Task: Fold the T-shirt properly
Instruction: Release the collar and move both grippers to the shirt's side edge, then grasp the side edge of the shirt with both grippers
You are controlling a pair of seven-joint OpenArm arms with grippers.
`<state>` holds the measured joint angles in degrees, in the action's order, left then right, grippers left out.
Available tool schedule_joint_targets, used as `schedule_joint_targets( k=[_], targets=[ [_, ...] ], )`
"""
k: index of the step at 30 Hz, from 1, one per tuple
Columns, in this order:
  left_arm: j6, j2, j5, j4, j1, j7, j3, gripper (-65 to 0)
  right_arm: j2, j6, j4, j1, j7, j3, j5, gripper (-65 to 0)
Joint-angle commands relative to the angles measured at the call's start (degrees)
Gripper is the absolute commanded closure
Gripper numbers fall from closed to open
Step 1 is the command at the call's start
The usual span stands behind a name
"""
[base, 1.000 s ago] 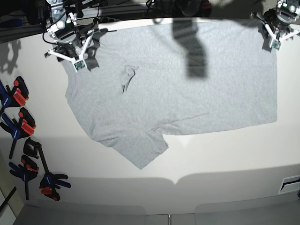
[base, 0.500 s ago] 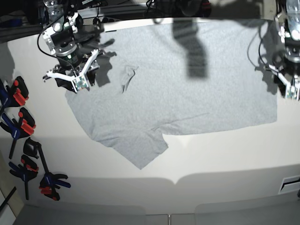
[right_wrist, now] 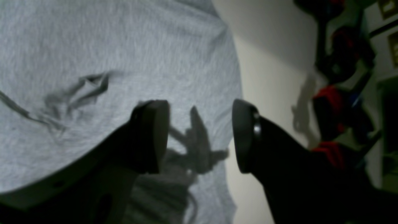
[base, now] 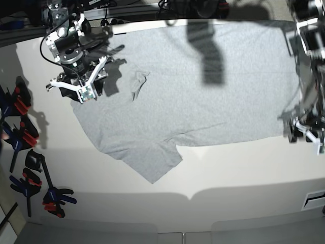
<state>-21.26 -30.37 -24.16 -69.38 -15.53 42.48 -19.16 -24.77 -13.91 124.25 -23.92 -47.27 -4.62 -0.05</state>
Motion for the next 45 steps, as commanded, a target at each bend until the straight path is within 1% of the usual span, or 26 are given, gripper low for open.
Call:
schedule_joint_targets(
  k=[1, 4, 7, 9, 12, 16, 17, 19, 22, 23, 26, 28, 30, 32, 33, 36, 38, 41, 43, 45],
  targets=[
    [0.0, -1.3, -0.6, 2.8, -3.5, -1.5, -0.3, -37.2, -0.5, 0.6, 1.0, 0.3, 0.9, -0.3, 1.3, -31.2],
    [-0.2, -1.3, 0.3, 15.5, -10.4, -3.8, -0.3, -37.2, -0.5, 0.6, 1.0, 0.3, 0.7, -0.3, 4.6, -31.2],
    [-0.2, -1.2, 3.9, 26.6, -15.7, -7.7, -0.3, -37.2, -0.5, -0.3, 1.0, 0.3, 0.0, -0.3, 6.4, -31.2],
    [-0.2, -1.3, 6.8, 32.9, -18.3, -10.6, -0.3, -37.2, -0.5, -1.2, 1.0, 0.3, -0.8, -0.3, 6.5, -31.2],
    [-0.2, -1.3, 10.4, 40.9, -20.9, -14.2, -0.3, -37.2, -0.5, -1.3, 1.0, 0.3, -1.7, -0.3, 6.5, -31.2],
    [0.0, -1.5, 11.4, 47.9, -20.3, -20.2, -0.3, -37.2, -0.5, -1.3, 1.0, 0.3, -2.7, -0.3, 6.5, -31.2],
    [0.0, -1.6, 12.0, 48.9, -19.9, -20.7, -0.3, -37.2, -0.5, -1.3, 1.0, 0.2, -3.1, -0.3, 6.5, -31.2],
    [-0.7, -1.6, 12.1, 49.2, -19.1, -19.2, -0.3, -37.2, -0.5, -1.3, 1.0, 0.3, -3.8, -0.3, 6.5, -31.2],
    [-6.5, -1.6, 9.6, 48.1, -18.0, -12.1, -0.3, -37.1, -0.5, -1.3, 1.0, 0.3, -3.5, -0.3, 6.5, -31.2],
    [-7.6, -1.7, 8.1, 47.5, -17.6, -9.8, -0.3, -36.9, -0.5, -1.3, 1.0, 0.3, -3.5, -0.3, 6.5, -31.2],
    [-7.5, -2.0, 5.4, 45.6, -16.9, -7.6, -0.3, -36.9, -0.5, -1.3, 1.0, 0.3, -3.3, -0.3, 6.5, -31.2],
    [-7.5, -1.9, 5.0, 44.6, -16.9, -6.6, -0.3, -36.1, -0.5, -1.3, 1.0, 0.3, -3.3, -0.3, 6.5, -31.2],
    [-7.5, -1.7, 5.0, 44.0, -16.9, -5.9, -0.3, -32.3, -0.5, -1.3, 1.0, 0.3, -3.3, -0.3, 6.5, -31.2],
    [-7.5, -1.6, 5.1, 43.8, -16.9, -5.8, -0.3, -26.0, -0.5, -1.3, 1.0, 0.4, -3.2, -0.3, 6.6, -31.2],
    [-7.5, -1.6, 5.0, 43.8, -16.9, -6.2, -0.3, -21.3, -0.5, -1.3, 1.0, 0.4, -3.1, -0.3, 6.6, -31.2],
    [-7.5, -1.7, 5.0, 43.5, -17.0, -10.1, -0.3, 0.0, -0.5, -1.6, 1.0, 0.5, -1.3, -0.3, 8.7, -31.2],
    [-7.5, -1.7, 4.7, 42.6, -17.0, -11.5, -0.3, 0.0, -0.5, -2.7, 0.7, 1.7, 0.3, -0.3, 11.1, -31.2],
    [-7.5, -1.6, 4.1, 40.4, -17.0, -10.8, -0.3, 0.0, -0.3, -2.8, -1.9, 6.7, 0.3, -0.3, 14.9, -31.2],
    [-7.5, -1.6, 4.1, 39.1, -17.0, -10.3, -0.3, 0.0, 0.7, -2.9, -5.3, 11.4, 0.0, -0.3, 15.3, -31.2],
    [-7.5, -1.6, 4.1, 38.1, -17.0, -9.6, -0.3, 0.0, 2.2, -3.8, -10.1, 16.6, 0.1, -0.3, 15.5, -31.2]
  ],
)
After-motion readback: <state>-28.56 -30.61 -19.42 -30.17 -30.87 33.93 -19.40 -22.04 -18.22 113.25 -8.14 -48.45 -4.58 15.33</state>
